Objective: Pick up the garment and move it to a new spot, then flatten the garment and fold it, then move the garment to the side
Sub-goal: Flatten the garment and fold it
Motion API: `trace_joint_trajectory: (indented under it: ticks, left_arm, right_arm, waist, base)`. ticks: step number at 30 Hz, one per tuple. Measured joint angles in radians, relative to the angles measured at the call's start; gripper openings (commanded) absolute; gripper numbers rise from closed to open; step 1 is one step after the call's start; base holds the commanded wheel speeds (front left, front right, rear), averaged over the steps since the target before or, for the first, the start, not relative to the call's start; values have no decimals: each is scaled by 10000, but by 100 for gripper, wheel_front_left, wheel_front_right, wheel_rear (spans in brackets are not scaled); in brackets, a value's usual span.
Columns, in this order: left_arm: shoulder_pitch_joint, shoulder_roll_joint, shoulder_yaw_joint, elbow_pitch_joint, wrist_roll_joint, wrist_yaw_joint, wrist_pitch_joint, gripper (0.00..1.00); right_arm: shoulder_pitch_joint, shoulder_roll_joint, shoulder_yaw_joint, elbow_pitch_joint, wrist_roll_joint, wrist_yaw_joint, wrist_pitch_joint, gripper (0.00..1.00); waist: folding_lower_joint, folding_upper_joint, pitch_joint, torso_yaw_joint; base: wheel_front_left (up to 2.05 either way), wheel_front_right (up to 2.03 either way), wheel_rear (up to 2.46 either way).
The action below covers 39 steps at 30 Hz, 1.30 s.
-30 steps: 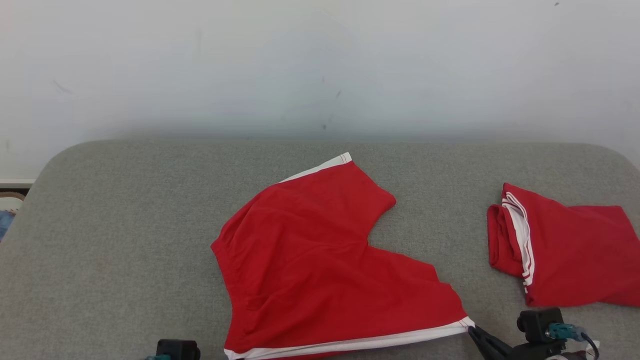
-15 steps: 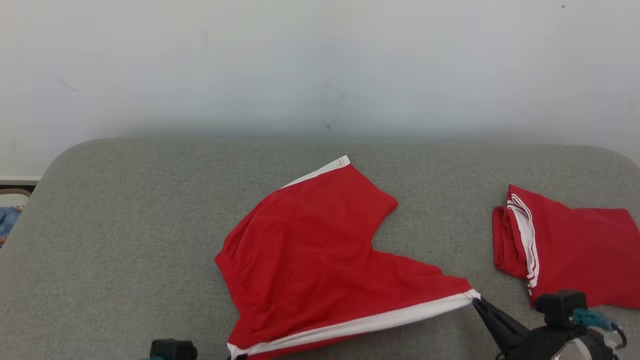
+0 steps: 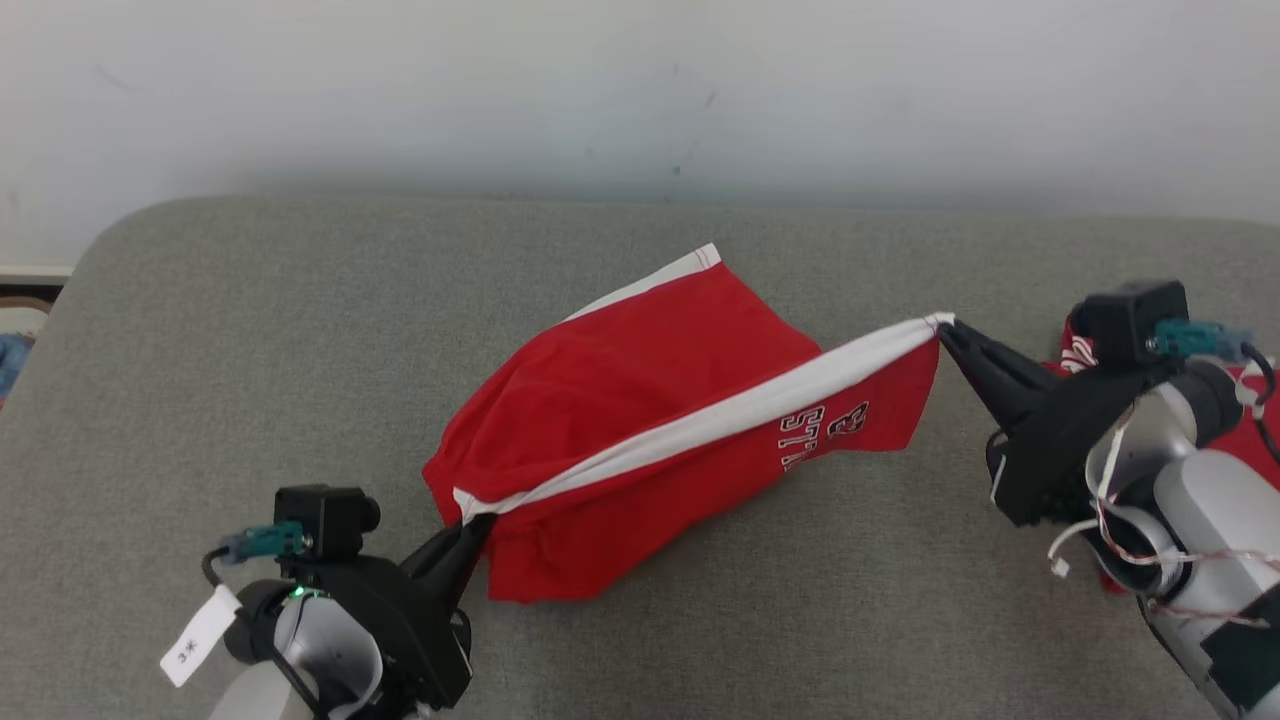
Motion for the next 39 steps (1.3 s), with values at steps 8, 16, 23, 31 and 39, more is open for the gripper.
trace_joint_trajectory:
  ticks: [8, 16, 23, 31, 39]
  left_arm:
    - [-1438, -276, 4, 685, -180, 0, 180, 0]
    - [-2335, -497, -59, 1329, -153, 0, 92, 0]
    - [-2778, -640, -46, 1887, -119, 0, -265, 0]
    - [-3375, -943, -136, 2529, 31, 0, -755, 12]
    - [-3730, -1152, -353, 3221, -21, 0, -1141, 0]
  right_arm:
    - [-2366, 683, 495, 1540, -199, 199, 752, 0]
    - [-4015, 1227, 757, 3212, -431, 376, 846, 0]
    - [-4971, 1565, 1103, 4736, -631, 531, 834, 0]
    - [-5843, 1894, 1358, 6063, -836, 548, 525, 0]
    - [-6393, 2134, 1701, 7031, -1158, 621, 96, 0]
  waist:
    - [1, 1, 862, 339]
    - [1, 0, 1526, 836]
    - [1, 1, 1850, 1302]
    - [-1, 1, 2099, 1613]
    - [-1, 1, 2334, 1903]
  base:
    - [0, 0, 0]
    - [0, 0, 0]
    - [0, 0, 0]
    - [0, 0, 0]
    - [0, 0, 0]
